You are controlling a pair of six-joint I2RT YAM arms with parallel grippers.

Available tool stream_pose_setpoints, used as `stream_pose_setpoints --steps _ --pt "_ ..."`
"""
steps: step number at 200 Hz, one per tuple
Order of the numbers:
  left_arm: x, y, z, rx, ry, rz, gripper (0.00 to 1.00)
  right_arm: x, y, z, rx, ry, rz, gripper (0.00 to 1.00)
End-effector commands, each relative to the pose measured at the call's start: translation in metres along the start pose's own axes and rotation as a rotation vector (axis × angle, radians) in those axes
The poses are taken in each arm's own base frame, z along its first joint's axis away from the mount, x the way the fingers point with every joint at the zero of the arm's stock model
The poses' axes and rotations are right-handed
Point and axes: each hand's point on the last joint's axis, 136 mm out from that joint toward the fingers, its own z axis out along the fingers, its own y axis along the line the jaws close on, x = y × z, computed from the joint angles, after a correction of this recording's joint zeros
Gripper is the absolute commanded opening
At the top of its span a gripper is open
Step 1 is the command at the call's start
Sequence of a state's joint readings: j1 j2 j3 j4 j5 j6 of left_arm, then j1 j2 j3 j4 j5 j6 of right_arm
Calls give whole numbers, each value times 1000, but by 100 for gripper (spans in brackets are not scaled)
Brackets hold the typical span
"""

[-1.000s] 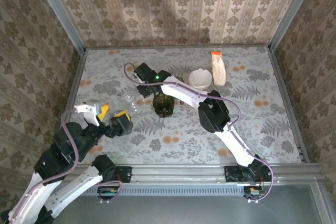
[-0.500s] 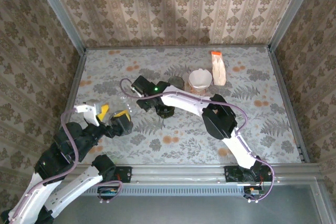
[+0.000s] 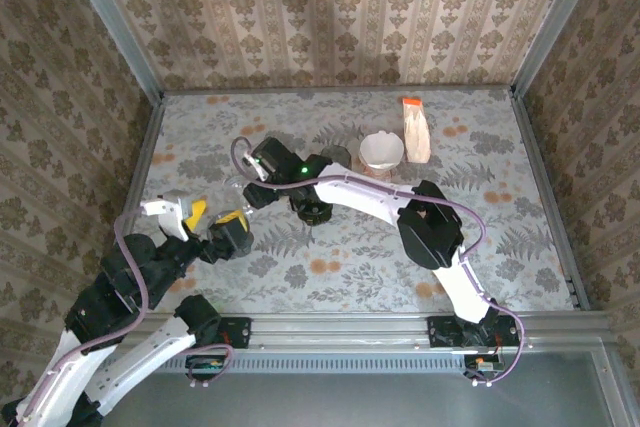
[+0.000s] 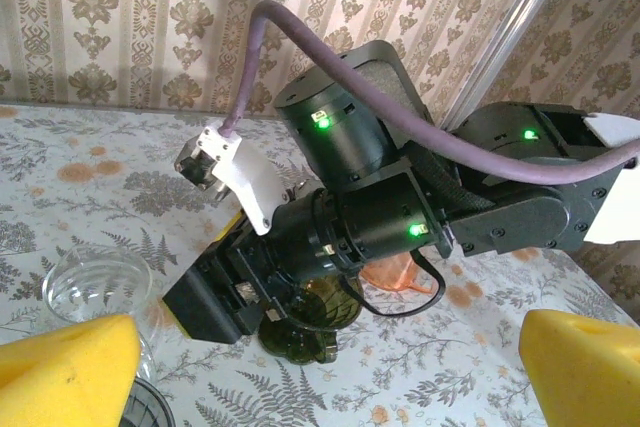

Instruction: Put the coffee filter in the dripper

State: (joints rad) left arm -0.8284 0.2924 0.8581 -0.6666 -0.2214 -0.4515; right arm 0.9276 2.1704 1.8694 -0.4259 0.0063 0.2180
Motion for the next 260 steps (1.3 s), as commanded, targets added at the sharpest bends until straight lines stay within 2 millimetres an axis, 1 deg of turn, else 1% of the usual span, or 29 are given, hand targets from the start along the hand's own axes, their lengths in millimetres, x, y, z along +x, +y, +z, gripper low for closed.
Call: stream_pose_setpoints --steps 1,19,43,64,100,117,166,184,201,221,242,260 --pt "1 4 -4 -14 -2 -5 100 -1 11 13 -10 -8 115 67" --pt "0 4 -4 -13 -3 -4 100 6 19 19 11 1 148 69" --pt "1 3 -4 -10 -1 -3 100 14 22 26 50 8 199 70" --pt "0 2 -5 -3 -2 -4 100 14 22 31 48 4 227 70" --pt "0 3 -6 -3 -3 -4 100 10 31 36 9 3 230 70" --pt "1 3 -6 -4 -7 -5 100 12 30 40 17 17 233 68" --pt "2 3 -7 -3 -4 -5 100 17 28 48 32 43 232 61" --pt "2 4 -7 -3 -4 -5 100 18 28 50 37 49 230 57" --pt "3 4 -7 -3 -3 -6 100 21 24 51 59 61 227 51" --pt "2 4 -7 -2 -5 -9 100 22 20 51 72 57 227 44" --pt "2 3 -8 0 -6 -8 100 20 21 52 67 55 220 38" --pt "3 4 -7 -1 -4 -7 100 23 18 54 84 65 212 37"
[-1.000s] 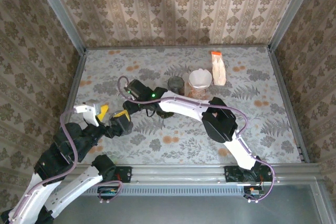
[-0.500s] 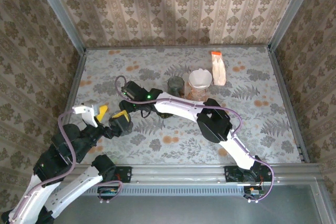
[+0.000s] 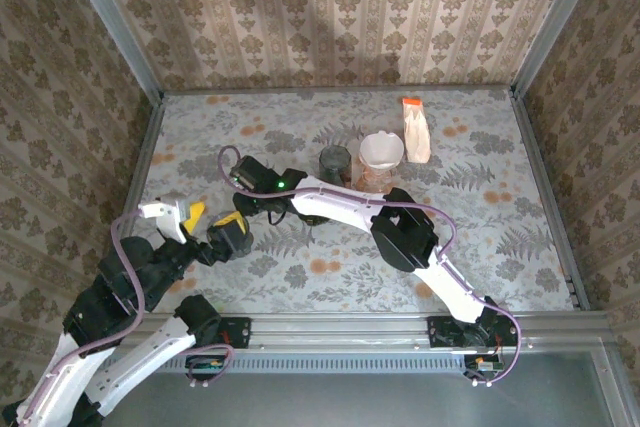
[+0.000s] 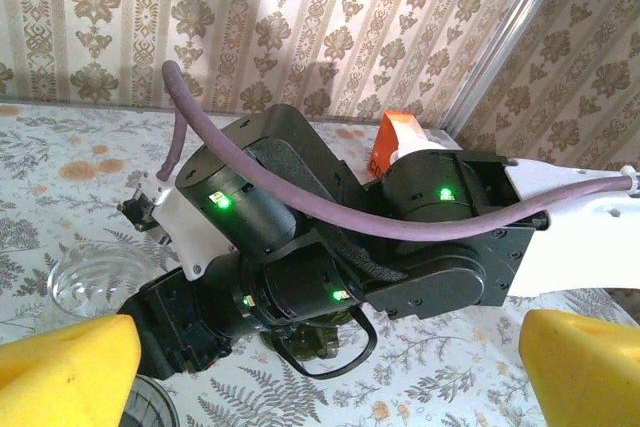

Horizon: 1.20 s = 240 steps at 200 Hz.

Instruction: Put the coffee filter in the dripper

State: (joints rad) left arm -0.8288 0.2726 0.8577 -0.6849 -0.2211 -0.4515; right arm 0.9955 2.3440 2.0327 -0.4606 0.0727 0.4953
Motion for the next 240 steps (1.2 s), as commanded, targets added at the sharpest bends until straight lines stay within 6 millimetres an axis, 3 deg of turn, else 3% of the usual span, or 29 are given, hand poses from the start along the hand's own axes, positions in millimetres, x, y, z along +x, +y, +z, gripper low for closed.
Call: stream_pose_setpoints --steps 1,57,116,151,177,219,240 --pt "1 2 -3 -3 -5 -7 100 6 -12 9 55 26 -14 37" --pt "0 2 -3 -5 -5 -10 100 9 -15 12 77 32 -42 35" --pt "-3 2 -5 -5 -13 -9 100 -16 -5 -9 30 -86 -111 16" --pt "-7 1 -7 -2 -24 -13 100 -43 5 -50 -23 -222 -154 11" --pt "-9 1 -8 -3 -30 -21 100 -49 9 -88 -68 -293 -154 10" --pt "-10 0 -7 1 -39 -33 100 -21 5 -140 -94 -300 -139 10" --pt "-10 0 -5 4 -44 -39 100 6 -2 -167 -81 -276 -142 10"
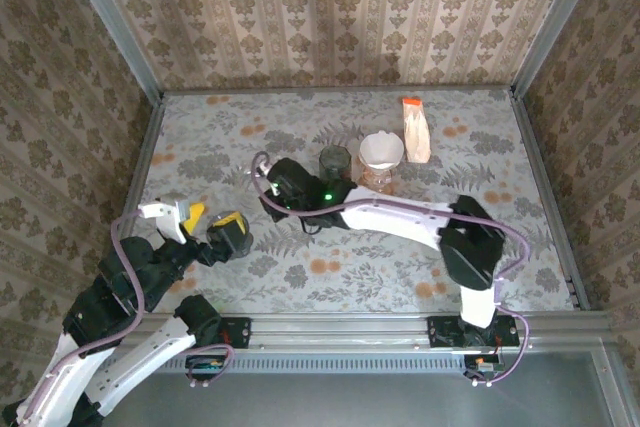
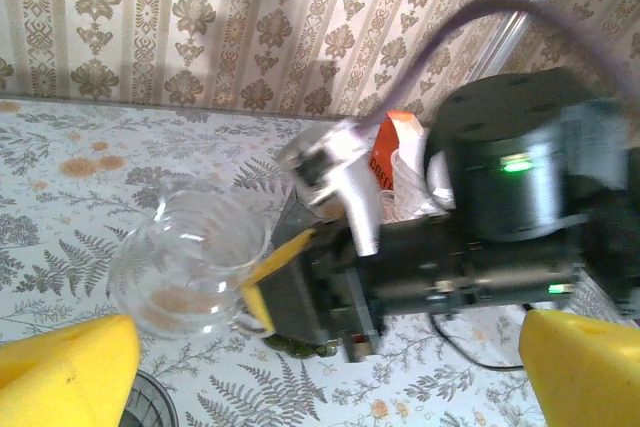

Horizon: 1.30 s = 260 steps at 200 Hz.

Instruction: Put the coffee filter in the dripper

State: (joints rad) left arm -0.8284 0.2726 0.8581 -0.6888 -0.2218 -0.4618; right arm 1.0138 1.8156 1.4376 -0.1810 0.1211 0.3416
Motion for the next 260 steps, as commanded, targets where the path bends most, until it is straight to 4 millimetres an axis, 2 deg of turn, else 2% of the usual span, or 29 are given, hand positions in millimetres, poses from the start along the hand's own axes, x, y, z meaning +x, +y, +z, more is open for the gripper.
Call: stream_pose_setpoints --steps 1,24,46,69,90,113,172,206,228,260 --pt "-11 -1 -5 6 -47 -31 100 -5 10 -44 -19 -65 3 10" --pt "-9 0 -4 5 -44 -31 100 40 -3 -77 36 -1 -3 10" --pt "-4 0 0 4 -33 -30 100 80 -27 -115 99 27 33 10" --pt "3 0 5 9 -17 -39 100 120 -50 -142 167 68 70 10" --pt "8 1 9 7 -9 -43 100 152 -68 -151 221 108 105 10" --pt "9 1 10 9 -8 -46 100 178 -81 -147 258 137 108 10" --pt "12 2 11 4 5 -50 100 202 -79 -124 259 195 81 10" --pt "12 1 11 6 3 -51 100 210 -74 -122 241 211 100 12" --pt "11 1 12 6 0 -50 100 218 -74 -122 248 235 99 21" --pt "12 1 13 8 3 -49 100 220 -74 -125 260 240 101 45"
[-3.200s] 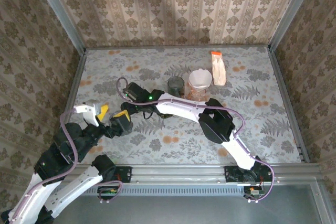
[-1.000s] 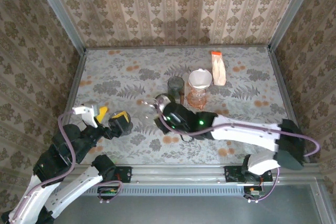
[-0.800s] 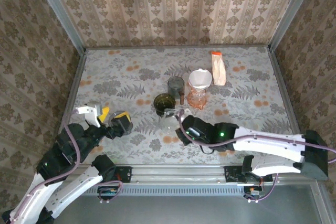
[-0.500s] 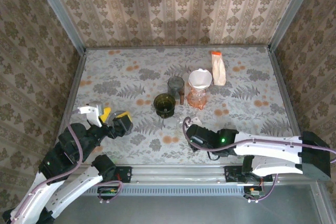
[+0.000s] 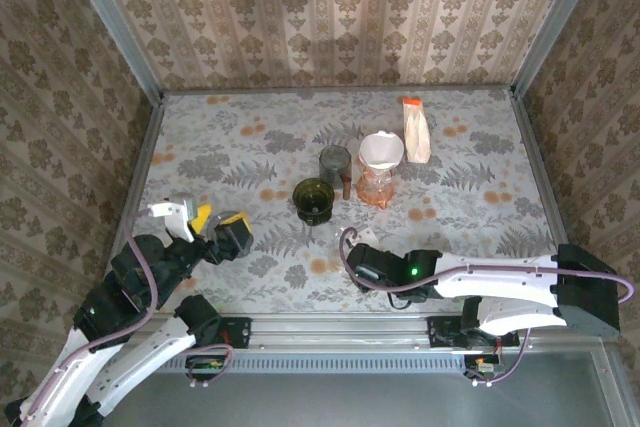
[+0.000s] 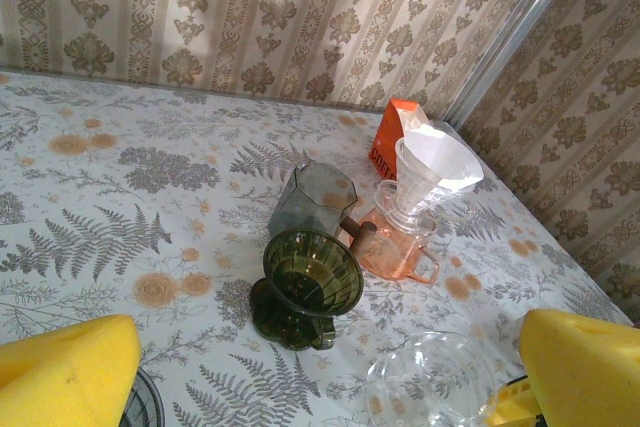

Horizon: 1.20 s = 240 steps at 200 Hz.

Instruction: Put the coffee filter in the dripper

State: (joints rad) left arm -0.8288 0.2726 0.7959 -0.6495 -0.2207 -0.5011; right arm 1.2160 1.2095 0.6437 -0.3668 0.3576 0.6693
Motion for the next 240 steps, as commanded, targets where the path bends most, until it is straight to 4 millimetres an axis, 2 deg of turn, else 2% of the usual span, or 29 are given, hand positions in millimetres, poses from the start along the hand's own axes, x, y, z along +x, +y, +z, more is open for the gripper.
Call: stream_pose_setpoints --steps 1,18,55,80,96,120,133,163,184,208,240 --pt "-2 -2 0 15 -17 -14 100 4 -3 0 18 3 13 46" --pt "-3 -3 0 18 -17 -15 100 -2 -4 -6 18 -14 17 56" --pt "-7 -3 -4 18 -25 -7 100 -30 2 -40 -25 -87 3 65" --pt "-14 -5 -8 19 -44 1 100 -56 30 -60 -140 -124 -27 69" --pt "-20 -5 -11 19 -59 10 100 -69 61 -58 -215 -115 -75 70" --pt "-31 -6 -19 16 -92 21 100 -83 115 -35 -316 -88 -149 71" --pt "-42 -8 -26 19 -120 27 100 -88 141 -14 -346 -78 -193 71" --pt "-66 -11 -45 21 -186 47 100 -107 192 27 -402 -98 -249 72" --pt "-75 -12 -54 25 -213 52 99 -118 211 55 -383 -110 -264 73" --pt "-76 -10 -60 26 -224 50 100 -124 222 80 -362 -112 -254 76" --pt "-72 -5 -65 15 -227 45 100 -126 218 107 -287 -91 -238 76"
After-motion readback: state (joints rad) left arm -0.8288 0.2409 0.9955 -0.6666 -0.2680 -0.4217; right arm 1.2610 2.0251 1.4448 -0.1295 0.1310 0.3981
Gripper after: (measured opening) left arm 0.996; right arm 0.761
